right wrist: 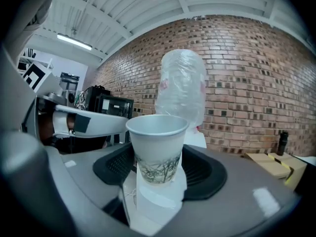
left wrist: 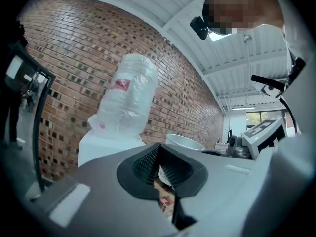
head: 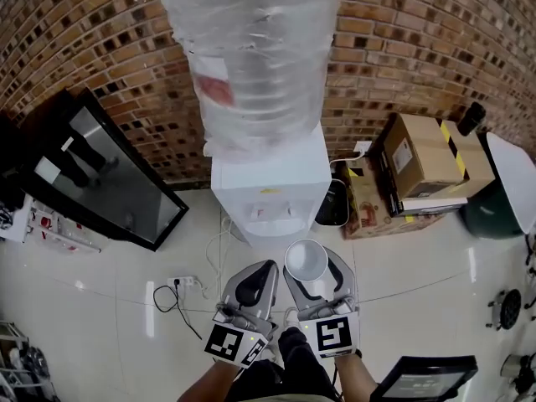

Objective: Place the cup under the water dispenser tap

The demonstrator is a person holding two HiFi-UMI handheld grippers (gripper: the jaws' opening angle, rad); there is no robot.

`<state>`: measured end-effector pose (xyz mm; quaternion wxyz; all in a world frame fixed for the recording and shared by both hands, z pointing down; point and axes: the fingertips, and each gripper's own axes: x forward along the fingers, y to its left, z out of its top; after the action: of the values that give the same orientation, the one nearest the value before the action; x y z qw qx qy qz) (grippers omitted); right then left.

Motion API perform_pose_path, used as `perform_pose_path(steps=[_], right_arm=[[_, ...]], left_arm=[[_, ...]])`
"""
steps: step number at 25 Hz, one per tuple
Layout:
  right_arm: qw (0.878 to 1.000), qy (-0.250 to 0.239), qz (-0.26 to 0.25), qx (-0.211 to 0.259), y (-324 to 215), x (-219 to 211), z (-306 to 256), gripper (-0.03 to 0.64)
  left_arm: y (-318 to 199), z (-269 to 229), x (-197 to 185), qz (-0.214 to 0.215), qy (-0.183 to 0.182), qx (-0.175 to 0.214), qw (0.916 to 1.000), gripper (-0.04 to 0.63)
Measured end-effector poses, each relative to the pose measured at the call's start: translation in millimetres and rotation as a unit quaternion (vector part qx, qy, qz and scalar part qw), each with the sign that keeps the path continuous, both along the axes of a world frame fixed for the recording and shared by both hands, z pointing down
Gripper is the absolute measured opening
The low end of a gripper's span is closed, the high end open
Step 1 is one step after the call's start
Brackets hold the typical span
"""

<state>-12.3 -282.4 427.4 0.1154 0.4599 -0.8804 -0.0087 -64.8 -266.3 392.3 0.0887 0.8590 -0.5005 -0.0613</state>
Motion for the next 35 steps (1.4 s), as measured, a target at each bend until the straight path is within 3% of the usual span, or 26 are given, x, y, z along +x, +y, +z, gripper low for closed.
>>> perform_pose_path(steps=[18, 35], right_arm=[[1.000, -0.001, -0.002, -0.022, -40, -11, 163, 0.307], [0.999, 0.001, -0.001, -0.045, -115, -12, 302, 0.307]], left_arm=[[-30, 166, -7, -0.029, -0.010, -0.020, 0.9993, -0.014], [-68, 279, -1, -0.019, -0.006, -0.016, 0.9997, -0.014]])
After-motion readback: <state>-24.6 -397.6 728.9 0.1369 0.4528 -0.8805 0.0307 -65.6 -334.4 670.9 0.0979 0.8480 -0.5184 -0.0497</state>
